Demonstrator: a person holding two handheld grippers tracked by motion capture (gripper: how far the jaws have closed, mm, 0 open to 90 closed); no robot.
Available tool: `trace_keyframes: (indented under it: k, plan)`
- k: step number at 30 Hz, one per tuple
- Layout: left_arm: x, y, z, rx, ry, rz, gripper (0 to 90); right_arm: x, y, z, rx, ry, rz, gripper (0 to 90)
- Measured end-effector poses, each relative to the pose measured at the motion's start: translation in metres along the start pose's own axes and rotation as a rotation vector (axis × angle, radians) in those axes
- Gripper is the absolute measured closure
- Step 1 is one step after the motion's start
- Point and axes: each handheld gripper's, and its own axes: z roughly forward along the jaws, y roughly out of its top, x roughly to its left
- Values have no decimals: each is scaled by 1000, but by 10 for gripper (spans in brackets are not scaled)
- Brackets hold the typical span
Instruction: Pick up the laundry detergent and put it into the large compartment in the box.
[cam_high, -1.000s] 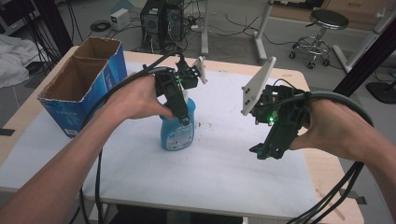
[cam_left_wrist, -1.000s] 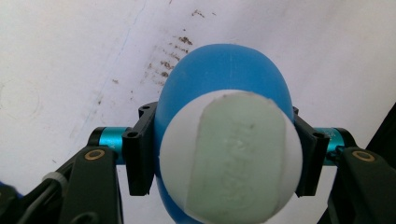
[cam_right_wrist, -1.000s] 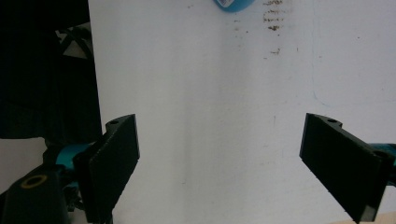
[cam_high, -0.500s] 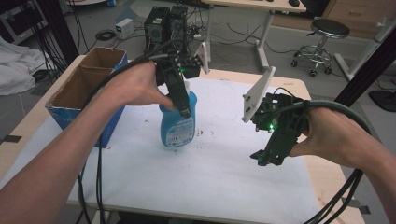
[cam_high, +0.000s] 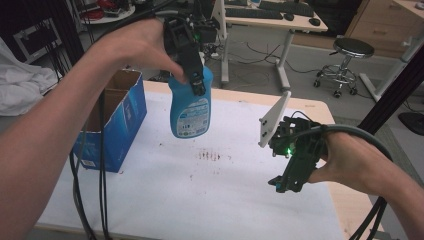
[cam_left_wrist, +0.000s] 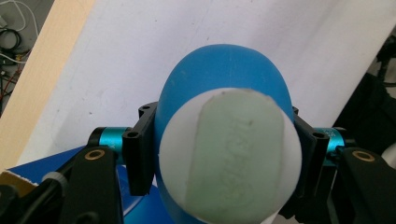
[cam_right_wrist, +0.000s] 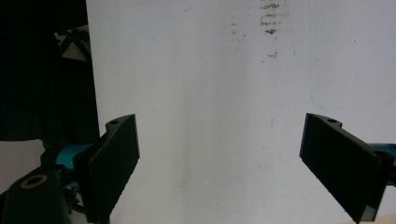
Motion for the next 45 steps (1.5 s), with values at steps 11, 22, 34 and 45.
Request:
trace_keyframes:
  k: [11,22,34,45]
  plan:
    - [21,0,-41,-15,-17,-18,380,0,0,-2,1,-7,-1,111]
    - [35,-18,-54,-8,3,-55,380,-1,-1,-3,-1,-14,-6,111]
    - [62,-63,-71,29,79,-167,380,-1,3,0,7,-5,-16,111]
    - [80,-105,-86,51,111,-246,380,0,4,0,10,-8,-23,110]
